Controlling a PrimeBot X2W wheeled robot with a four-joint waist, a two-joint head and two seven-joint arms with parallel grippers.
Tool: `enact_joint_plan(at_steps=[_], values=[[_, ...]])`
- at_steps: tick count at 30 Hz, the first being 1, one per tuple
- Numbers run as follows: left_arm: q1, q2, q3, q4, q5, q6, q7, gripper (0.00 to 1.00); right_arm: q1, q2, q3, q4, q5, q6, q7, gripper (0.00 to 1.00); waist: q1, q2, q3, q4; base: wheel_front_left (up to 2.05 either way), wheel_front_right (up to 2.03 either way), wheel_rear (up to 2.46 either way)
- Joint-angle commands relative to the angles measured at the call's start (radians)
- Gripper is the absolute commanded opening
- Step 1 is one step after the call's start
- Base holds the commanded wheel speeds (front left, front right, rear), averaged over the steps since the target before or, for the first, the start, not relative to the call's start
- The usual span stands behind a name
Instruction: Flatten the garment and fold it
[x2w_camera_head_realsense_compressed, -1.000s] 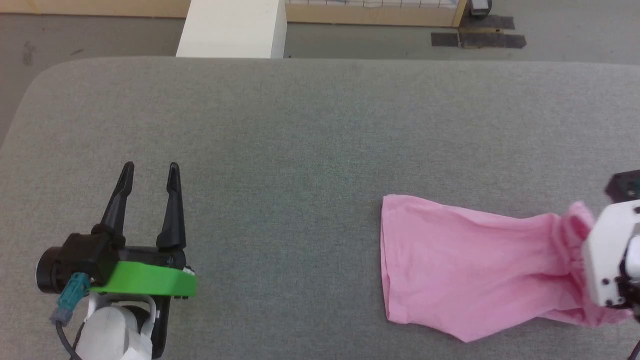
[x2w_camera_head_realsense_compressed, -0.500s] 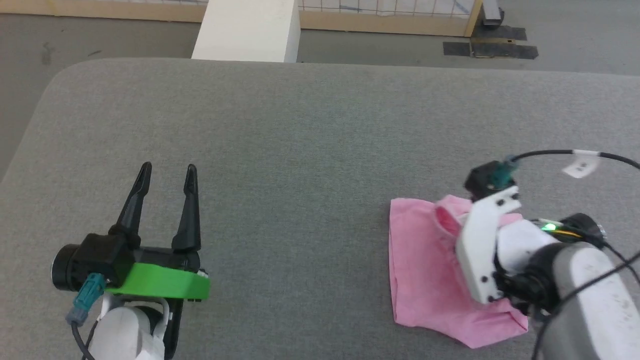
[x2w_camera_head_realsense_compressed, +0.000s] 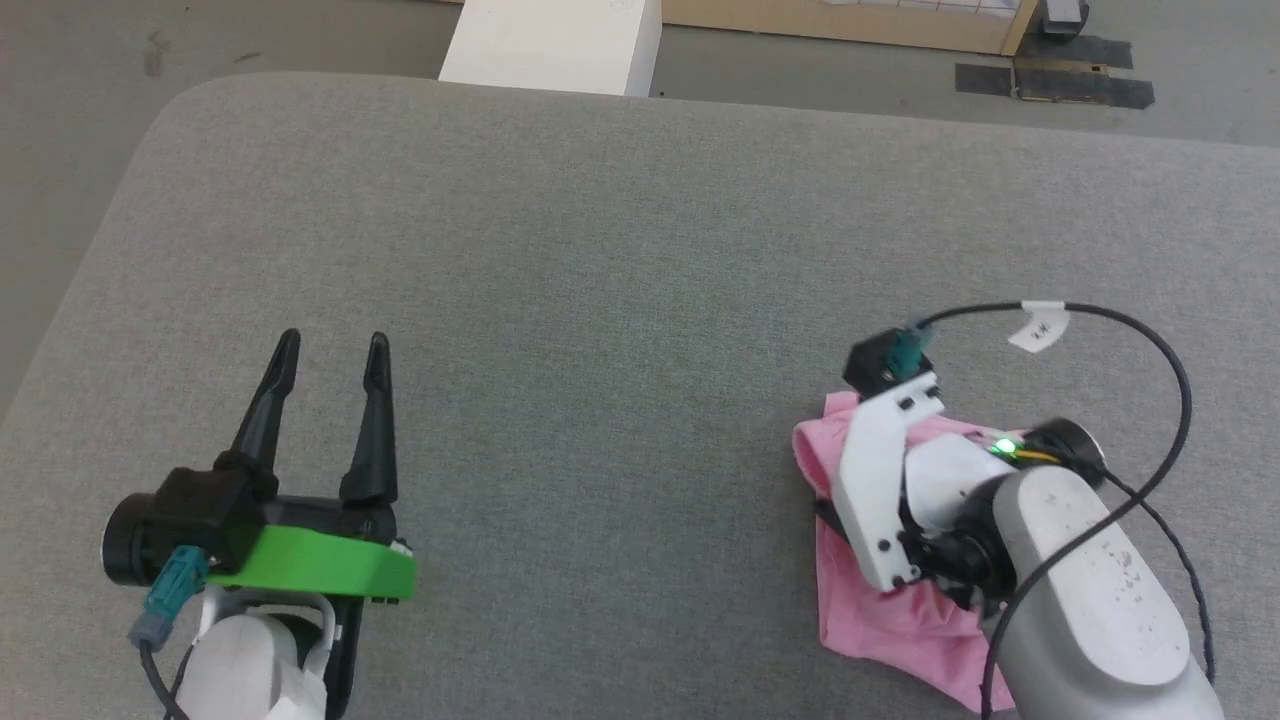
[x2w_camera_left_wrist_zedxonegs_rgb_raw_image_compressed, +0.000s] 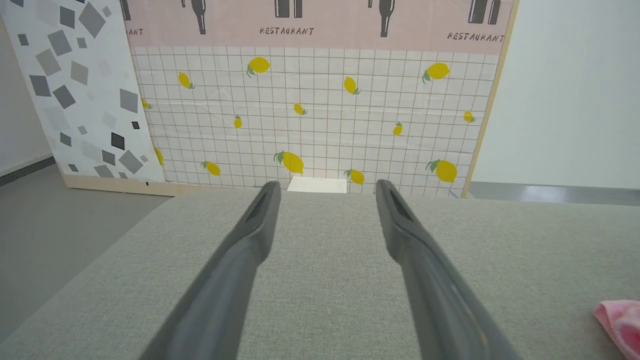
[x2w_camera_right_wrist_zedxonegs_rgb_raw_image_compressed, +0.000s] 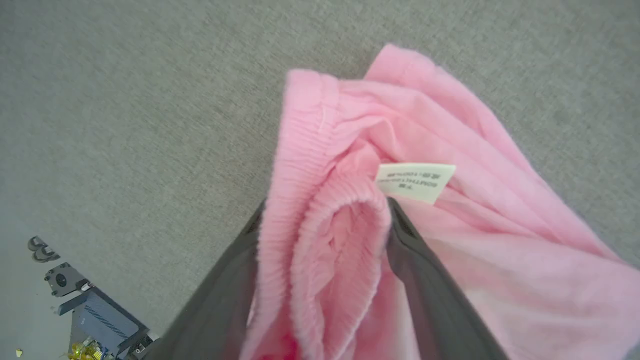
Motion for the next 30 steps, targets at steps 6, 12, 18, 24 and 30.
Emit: enact_joint_plan(at_steps=[6, 12, 18, 24, 30], values=[[0.001, 0.0, 0.019, -0.001, -0.006, -0.007, -0.005, 1.0, -0.013, -0.014, 0.007, -0.137, 0.097, -0.002, -0.011, 1.0, 0.0, 0.0, -0.02, -0.036, 0.0, 0.0, 0.0], [0.01, -0.002, 0.037, -0.014, 0.002, -0.007, -0.005, 1.0, 0.058, -0.036, -0.164, -0.363, 0.131, -0.002, -0.035, 1.0, 0.0, 0.0, -0.029, -0.082, 0.0, 0.0, 0.0], [0.013, -0.007, 0.047, -0.028, 0.008, -0.007, -0.005, 1.0, 0.182, -0.071, -0.315, -0.397, 0.021, -0.002, -0.057, 1.0, 0.0, 0.0, -0.019, -0.106, 0.0, 0.0, 0.0], [0.004, -0.006, 0.03, -0.03, 0.01, -0.007, -0.005, 1.0, 0.277, -0.047, -0.312, -0.342, -0.033, -0.002, -0.098, 1.0, 0.0, 0.0, 0.003, -0.102, 0.0, 0.0, 0.0], [-0.001, -0.002, 0.017, -0.025, 0.007, -0.007, -0.005, 1.0, 0.285, -0.031, -0.271, -0.223, -0.052, -0.002, -0.163, 1.0, 0.0, 0.0, 0.016, -0.09, 0.0, 0.0, 0.0]])
